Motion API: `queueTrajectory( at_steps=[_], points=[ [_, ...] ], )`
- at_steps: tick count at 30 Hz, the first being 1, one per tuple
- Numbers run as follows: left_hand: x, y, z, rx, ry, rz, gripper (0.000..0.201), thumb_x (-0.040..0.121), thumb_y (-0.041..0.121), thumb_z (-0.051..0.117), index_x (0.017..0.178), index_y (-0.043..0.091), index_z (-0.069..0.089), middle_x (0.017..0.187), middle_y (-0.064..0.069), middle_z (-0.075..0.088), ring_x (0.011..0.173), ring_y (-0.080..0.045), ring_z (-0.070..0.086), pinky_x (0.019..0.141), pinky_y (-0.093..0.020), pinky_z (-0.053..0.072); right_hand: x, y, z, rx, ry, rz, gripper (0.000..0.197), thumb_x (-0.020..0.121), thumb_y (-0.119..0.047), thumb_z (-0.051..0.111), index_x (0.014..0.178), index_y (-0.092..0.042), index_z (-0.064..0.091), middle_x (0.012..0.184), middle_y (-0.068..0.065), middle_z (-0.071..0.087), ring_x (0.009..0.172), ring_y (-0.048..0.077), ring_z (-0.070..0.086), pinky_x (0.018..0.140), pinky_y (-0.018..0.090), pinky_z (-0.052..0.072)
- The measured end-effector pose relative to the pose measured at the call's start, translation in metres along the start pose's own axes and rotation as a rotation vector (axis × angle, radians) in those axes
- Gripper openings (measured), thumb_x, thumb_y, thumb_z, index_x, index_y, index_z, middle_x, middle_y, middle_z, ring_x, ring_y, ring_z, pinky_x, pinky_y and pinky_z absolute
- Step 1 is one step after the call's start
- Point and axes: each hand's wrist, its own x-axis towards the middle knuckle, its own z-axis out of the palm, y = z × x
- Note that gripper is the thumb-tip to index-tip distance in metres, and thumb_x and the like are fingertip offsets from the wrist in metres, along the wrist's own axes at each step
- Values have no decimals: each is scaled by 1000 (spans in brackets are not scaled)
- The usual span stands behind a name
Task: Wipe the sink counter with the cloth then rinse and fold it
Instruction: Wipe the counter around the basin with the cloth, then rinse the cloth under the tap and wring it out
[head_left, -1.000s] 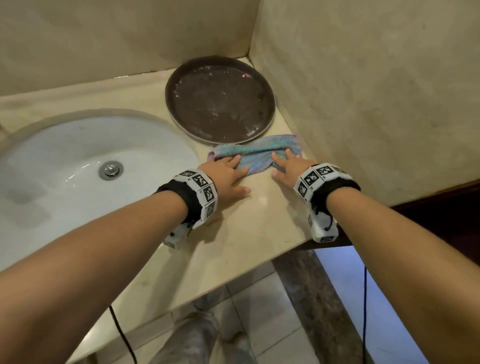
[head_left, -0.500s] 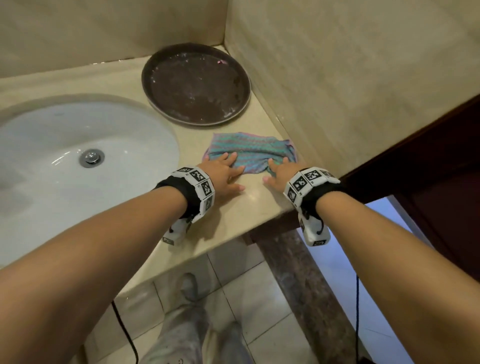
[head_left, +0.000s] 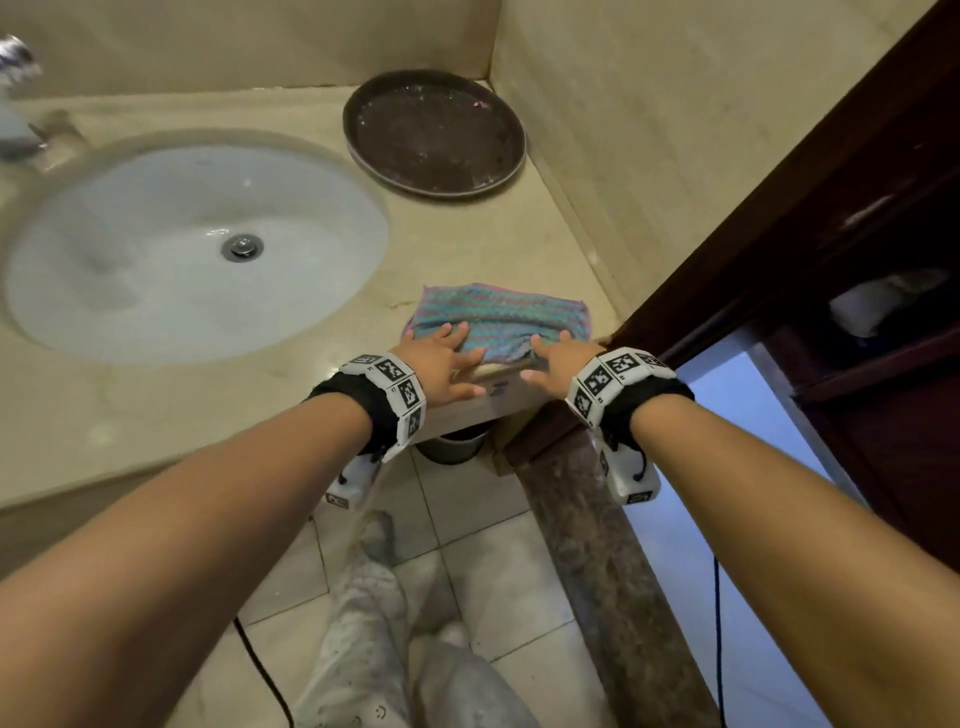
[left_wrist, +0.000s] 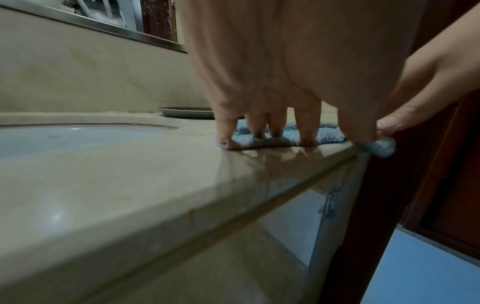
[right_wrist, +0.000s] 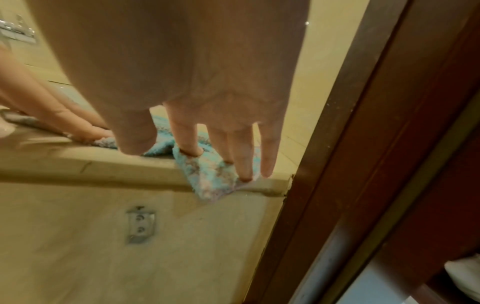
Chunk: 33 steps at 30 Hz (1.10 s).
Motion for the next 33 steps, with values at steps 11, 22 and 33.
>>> queueTrajectory(
  at_steps=[11, 22, 33],
  points=[
    [-12, 8, 5, -24, -3, -3, 62, 93, 57, 30, 148, 33, 16, 159, -2, -7, 148, -21, -1, 116, -54, 7, -4, -2, 18, 125, 54, 28, 59, 99, -45, 26, 150, -18, 15, 156, 21, 10, 139, 39, 26, 111, 48, 28],
    [49, 4, -36, 48, -52, 138, 61, 94, 55, 30, 148, 32, 15, 159, -2, -8, 148, -22, -2, 115, -56, 2, 41, 23, -8, 224, 58, 206, 58, 99, -43, 29, 146, -10, 24, 152, 23, 19, 138, 38, 28, 110, 47, 30],
    [95, -64, -87, 44, -29, 197, 45, 100, 33, 31, 145, 31, 28, 160, -5, 3, 147, -23, 8, 119, -44, 15, 86, 12, -66, 176, 56, 145, 49, 95, -33, 44, 138, -11, 36, 140, 22, 38, 124, 35, 45, 92, 36, 41]
  ],
)
